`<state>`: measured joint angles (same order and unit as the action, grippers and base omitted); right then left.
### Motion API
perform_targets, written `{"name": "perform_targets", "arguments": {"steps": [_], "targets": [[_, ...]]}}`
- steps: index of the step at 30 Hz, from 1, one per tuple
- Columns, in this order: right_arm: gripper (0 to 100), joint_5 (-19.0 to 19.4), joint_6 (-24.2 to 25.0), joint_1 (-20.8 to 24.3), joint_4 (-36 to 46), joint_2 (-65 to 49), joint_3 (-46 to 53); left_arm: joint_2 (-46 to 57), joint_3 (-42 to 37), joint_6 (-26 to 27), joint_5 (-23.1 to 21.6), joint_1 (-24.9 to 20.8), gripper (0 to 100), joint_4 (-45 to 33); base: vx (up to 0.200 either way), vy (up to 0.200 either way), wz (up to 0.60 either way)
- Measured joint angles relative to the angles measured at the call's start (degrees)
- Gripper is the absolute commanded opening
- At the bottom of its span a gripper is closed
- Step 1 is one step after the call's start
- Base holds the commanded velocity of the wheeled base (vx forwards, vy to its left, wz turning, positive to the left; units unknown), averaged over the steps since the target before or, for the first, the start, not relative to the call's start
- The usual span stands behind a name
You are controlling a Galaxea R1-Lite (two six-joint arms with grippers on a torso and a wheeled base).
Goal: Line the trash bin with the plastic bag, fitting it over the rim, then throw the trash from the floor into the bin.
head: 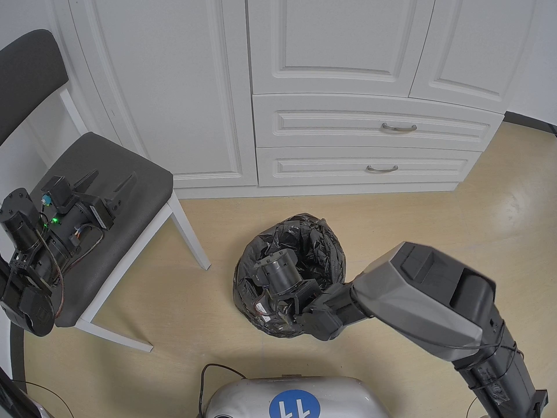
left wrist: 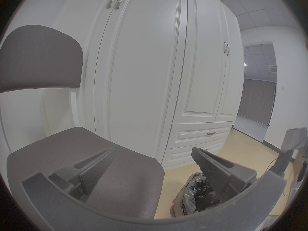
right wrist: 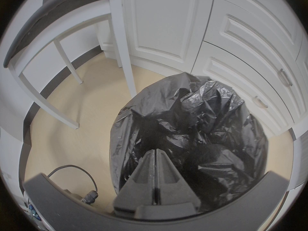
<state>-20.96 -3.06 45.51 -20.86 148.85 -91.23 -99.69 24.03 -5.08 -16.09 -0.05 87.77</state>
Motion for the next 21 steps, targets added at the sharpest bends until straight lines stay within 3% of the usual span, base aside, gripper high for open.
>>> {"name": "perform_targets", "arguments": {"steps": [6,7,15,21], "targets": [[0,-0.2,-0.4,-1.2,-0.1,-9.3,10.5,0.2,-0.4,0.0,0.0,-0.3,100,0.0,0.0,0.0,0.0],[100,-0.1,-0.4,-1.3,-0.3,-11.3,12.5,0.2,-0.5,0.0,0.0,-0.3,100,0.0,0.0,0.0,0.0],[100,-0.5,-1.0,-3.3,-3.3,-32.9,30.8,0.8,-1.5,0.6,0.1,-1.3,100,0.0,0.0,0.0,0.0],[100,1.5,-1.7,-7.3,-4.6,-48.5,37.8,2.0,-3.0,2.2,0.9,-2.1,100,0.0,0.0,0.0,0.0]]}}
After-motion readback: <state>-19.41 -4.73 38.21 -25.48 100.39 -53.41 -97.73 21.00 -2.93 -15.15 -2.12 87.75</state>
